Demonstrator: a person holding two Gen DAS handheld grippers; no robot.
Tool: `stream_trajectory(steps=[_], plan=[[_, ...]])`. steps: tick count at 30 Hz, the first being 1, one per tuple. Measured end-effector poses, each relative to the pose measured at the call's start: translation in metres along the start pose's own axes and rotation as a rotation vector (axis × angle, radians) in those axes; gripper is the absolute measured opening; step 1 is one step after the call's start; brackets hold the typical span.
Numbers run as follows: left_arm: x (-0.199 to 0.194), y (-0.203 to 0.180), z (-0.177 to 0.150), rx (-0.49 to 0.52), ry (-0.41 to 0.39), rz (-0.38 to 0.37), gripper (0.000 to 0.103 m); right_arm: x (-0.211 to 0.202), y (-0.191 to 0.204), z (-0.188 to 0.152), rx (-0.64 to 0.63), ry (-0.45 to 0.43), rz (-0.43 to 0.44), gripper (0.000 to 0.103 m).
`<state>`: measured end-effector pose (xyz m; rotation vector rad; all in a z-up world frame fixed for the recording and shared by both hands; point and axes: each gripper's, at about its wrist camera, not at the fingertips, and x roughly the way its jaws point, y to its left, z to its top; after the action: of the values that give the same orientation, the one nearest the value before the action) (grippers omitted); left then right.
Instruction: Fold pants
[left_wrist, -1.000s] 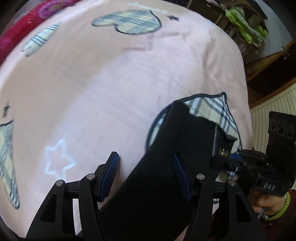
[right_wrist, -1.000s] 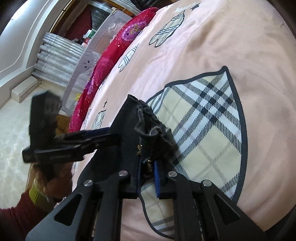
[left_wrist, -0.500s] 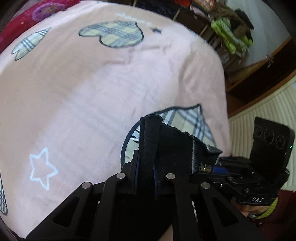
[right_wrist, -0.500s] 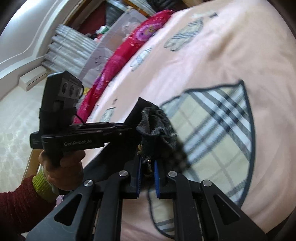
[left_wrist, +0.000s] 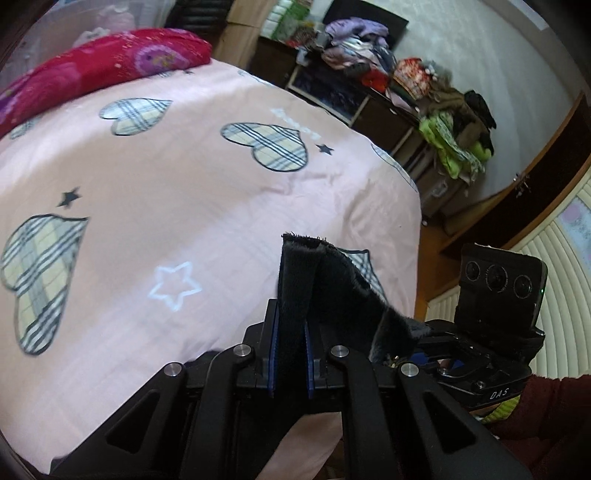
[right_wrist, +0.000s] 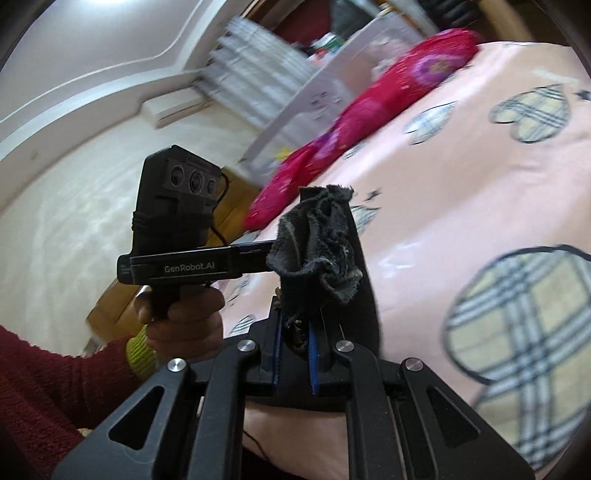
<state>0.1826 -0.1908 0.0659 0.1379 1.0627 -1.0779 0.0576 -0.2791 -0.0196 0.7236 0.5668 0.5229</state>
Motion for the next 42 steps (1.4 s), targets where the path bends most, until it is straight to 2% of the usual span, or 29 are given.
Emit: stream_trajectory(steps=[8,12,15,22,31,35,42], plan=[[-0.044,0.035,-0.054,-0.099,-0.058,0.067,0.01,0.059,0.024,-0.005,-0.07,0.152,0.073,0.013],[-0.048,0.056,-0.079,-0.182,-0.067,0.086,0.01,0.082,0.026,-0.014,-0.105,0.229,0.087,0.013],[-0.05,0.067,-0.093,-0.207,-0.06,0.118,0.01,0.102,0.025,-0.024,-0.108,0.28,0.091,0.013],[-0.042,0.094,-0.119,-0.277,-0.033,0.17,0.008,0.139,0.026,-0.035,-0.146,0.376,0.069,0.014],[-0.032,0.121,-0.156,-0.392,-0.009,0.182,0.006,0.173,0.033,-0.055,-0.239,0.492,-0.015,0.017],[-0.034,0.123,-0.166,-0.424,-0.003,0.178,0.008,0.18,0.036,-0.059,-0.267,0.531,-0.038,0.02],[-0.044,0.13,-0.181,-0.493,-0.017,0.19,0.009,0.182,0.046,-0.067,-0.302,0.561,-0.029,0.043]])
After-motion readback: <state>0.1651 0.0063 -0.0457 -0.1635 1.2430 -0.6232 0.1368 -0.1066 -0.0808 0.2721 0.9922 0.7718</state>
